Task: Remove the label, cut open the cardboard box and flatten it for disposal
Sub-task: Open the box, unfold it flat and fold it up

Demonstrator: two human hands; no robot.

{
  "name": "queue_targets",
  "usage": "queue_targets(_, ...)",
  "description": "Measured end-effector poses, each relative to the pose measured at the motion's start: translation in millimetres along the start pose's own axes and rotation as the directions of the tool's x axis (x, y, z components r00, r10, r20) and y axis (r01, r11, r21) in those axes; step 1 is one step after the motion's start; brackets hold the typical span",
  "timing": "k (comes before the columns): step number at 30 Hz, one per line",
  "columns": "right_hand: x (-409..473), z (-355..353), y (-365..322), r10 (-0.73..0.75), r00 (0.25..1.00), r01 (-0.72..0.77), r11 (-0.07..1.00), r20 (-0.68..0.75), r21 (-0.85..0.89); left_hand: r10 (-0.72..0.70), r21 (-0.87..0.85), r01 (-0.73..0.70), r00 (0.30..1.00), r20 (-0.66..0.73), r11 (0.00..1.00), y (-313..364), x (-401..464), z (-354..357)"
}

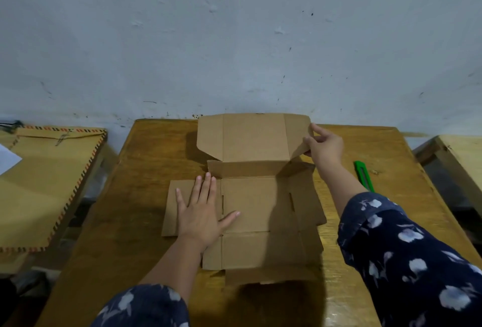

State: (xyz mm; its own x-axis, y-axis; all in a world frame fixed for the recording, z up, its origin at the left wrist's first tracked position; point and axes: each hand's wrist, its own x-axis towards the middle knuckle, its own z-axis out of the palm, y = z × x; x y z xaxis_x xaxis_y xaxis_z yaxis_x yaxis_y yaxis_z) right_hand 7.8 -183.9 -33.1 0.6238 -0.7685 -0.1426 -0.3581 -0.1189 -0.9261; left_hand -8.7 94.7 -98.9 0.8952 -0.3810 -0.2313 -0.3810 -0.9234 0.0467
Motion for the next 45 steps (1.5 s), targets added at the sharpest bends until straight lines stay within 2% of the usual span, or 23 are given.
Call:
queue_targets(3,-15,-8,3,-0.074,0.997,0.074,0.996,-0.010,-0.055,0.015,0.025,-0.013,0.996,-0.093,1.000,3,-5,-5)
queue_targets(6,-28,-14,9,-0.123,0.992,0.120,0.990,-0.025,-0.077,0.141,0.104,-0.121,0.968,-0.210,0.987,12,-11,-20)
queue_targets(9,-40,-18,15,-0.137,0.989,0.131,0.987,-0.060,-0.090,0.271,0.123,-0.242,0.889,-0.368,0.962,24,-8,-39)
queue_targets(11,-47,-19,20,-0.130,0.989,0.124,0.988,-0.069,-0.087,0.272,0.076,-0.271,0.818,-0.506,0.959,30,3,-54)
queue_targets(12,-50,-19,23,-0.124,0.990,0.119,0.990,-0.062,-0.077,0.255,0.043,-0.273,0.816,-0.518,0.961,32,10,-63)
queue_targets(15,-61,-19,33,-0.095,0.994,0.093,0.994,-0.045,-0.056,0.191,-0.008,-0.222,0.856,-0.480,0.975,35,34,-89)
queue_targets(18,-69,-20,37,-0.091,0.994,0.087,0.995,-0.065,-0.051,0.155,0.038,-0.153,0.898,-0.411,0.988,34,51,-100)
queue_targets(21,-74,-25,39,-0.072,0.997,0.069,0.996,-0.042,-0.059,0.160,0.037,-0.158,0.915,-0.369,0.987,30,53,-99)
queue_targets(24,-79,-32,38,-0.100,0.995,0.100,0.985,0.012,-0.143,0.165,-0.016,-0.187,0.902,-0.398,0.982,28,46,-99)
queue_targets(27,-76,-36,22,-0.234,0.971,0.235,0.916,0.042,-0.324,0.181,-0.026,-0.215,0.875,-0.450,0.976,24,38,-97)
queue_targets(30,-71,-29,-4,-0.306,0.931,0.359,0.868,0.199,-0.343,0.195,-0.013,-0.227,0.864,-0.465,0.974,21,27,-95)
queue_targets(32,-71,-22,-19,-0.294,0.919,0.371,0.868,0.261,-0.330,0.196,-0.004,-0.223,0.866,-0.460,0.975,19,19,-92)
queue_targets(34,-76,-19,-25,-0.294,0.922,0.366,0.875,0.253,-0.318,0.205,-0.011,-0.241,0.850,-0.486,0.971,17,12,-90)
queue_targets(38,-97,-28,-16,-0.307,0.927,0.367,0.862,0.217,-0.349,0.227,-0.081,-0.347,0.755,-0.615,0.934,8,3,-98)
queue_targets(39,-104,-32,-12,-0.309,0.926,0.369,0.860,0.216,-0.354,0.220,-0.105,-0.353,0.760,-0.612,0.930,7,1,-103)
queue_targets(42,-128,-45,-5,-0.335,0.906,0.409,0.850,0.257,-0.332,0.223,-0.178,-0.342,0.850,-0.477,0.923,3,-5,-115)
queue_targets(45,-153,-56,4,-0.363,0.889,0.445,0.827,0.278,-0.343,0.261,-0.232,-0.311,0.940,-0.221,0.922,-1,-14,-118)
